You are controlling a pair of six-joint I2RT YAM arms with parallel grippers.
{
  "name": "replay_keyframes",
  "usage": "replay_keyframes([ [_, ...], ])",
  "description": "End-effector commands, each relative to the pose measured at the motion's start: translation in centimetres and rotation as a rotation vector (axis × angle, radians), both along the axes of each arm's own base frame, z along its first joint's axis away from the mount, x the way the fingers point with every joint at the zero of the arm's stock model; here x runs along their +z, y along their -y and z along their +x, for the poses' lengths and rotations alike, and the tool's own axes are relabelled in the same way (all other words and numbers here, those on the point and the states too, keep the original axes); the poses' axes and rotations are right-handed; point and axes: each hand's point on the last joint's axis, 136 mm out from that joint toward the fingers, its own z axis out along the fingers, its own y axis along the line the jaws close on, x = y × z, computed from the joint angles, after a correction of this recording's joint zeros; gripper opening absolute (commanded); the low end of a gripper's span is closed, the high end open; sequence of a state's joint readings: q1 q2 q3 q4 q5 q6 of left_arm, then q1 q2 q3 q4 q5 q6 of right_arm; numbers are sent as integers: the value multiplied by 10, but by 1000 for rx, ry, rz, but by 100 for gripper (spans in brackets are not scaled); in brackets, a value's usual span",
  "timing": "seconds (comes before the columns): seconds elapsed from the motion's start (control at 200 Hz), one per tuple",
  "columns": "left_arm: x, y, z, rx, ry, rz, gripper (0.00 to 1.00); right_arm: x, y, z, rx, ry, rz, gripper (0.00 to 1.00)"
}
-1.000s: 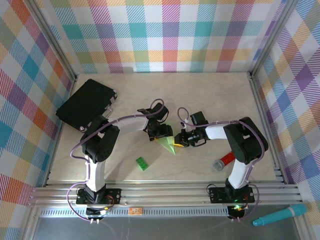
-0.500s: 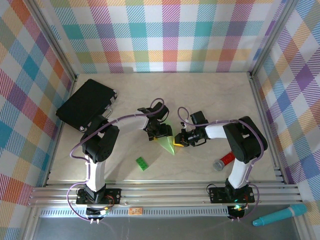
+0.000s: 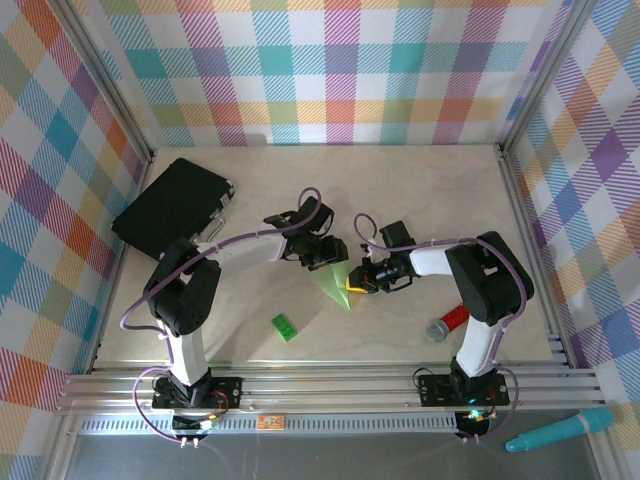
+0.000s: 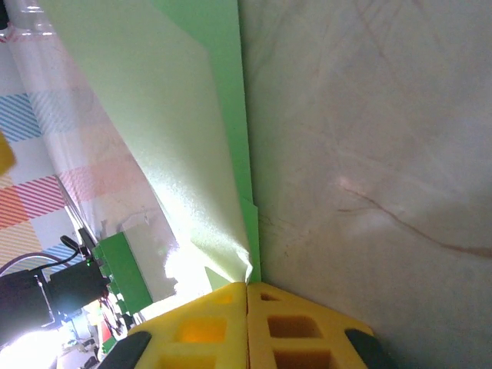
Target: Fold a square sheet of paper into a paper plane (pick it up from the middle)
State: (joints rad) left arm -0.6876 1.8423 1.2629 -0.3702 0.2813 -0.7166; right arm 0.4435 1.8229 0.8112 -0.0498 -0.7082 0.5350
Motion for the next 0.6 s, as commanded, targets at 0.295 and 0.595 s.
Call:
replay_keyframes([
  [0.295, -13, 15, 7, 24, -55, -168, 20, -9, -2, -2, 40, -12, -14, 12],
  [0.595, -36, 8, 5, 48, -105, -128, 13, -12, -1, -2, 40, -21, -27, 13],
])
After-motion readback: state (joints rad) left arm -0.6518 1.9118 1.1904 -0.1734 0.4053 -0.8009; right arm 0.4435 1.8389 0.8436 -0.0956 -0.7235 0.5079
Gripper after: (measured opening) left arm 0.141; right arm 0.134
